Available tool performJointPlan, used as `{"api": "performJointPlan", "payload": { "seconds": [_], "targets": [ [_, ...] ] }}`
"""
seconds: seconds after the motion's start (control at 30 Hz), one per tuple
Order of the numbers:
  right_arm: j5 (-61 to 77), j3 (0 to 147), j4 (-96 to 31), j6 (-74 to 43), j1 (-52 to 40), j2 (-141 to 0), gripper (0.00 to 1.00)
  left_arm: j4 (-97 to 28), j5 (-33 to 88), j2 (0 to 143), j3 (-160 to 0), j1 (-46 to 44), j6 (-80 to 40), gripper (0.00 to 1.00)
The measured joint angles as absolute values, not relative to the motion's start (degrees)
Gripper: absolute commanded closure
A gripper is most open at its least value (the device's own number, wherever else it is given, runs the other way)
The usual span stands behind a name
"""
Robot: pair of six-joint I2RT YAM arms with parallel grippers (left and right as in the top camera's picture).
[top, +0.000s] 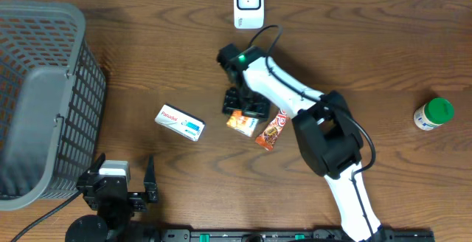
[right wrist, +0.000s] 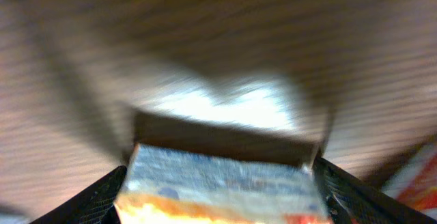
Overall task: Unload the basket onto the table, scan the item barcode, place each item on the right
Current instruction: 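Lower the right gripper and grasp the orange box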
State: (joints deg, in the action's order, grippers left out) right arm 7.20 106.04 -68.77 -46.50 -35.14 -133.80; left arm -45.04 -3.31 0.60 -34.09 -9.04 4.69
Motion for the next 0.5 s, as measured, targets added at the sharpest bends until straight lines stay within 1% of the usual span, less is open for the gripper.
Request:
{"api": "performJointPlan", "payload": {
  "seconds": [0.23, 0.5],
  "targets": [
    [5.4, 106.0, -71.6, -42.3, -32.1, -133.9, 0.17, -45.0, -3.3, 0.6, -34.1, -9.0, 4.7, 0.07],
    [5.8, 106.0, -72.4, -41.4, -32.3, -133.9, 0.11, -45.1, -3.3, 0.6, -34.1, -9.0, 4.7, 0.07]
  ]
}}
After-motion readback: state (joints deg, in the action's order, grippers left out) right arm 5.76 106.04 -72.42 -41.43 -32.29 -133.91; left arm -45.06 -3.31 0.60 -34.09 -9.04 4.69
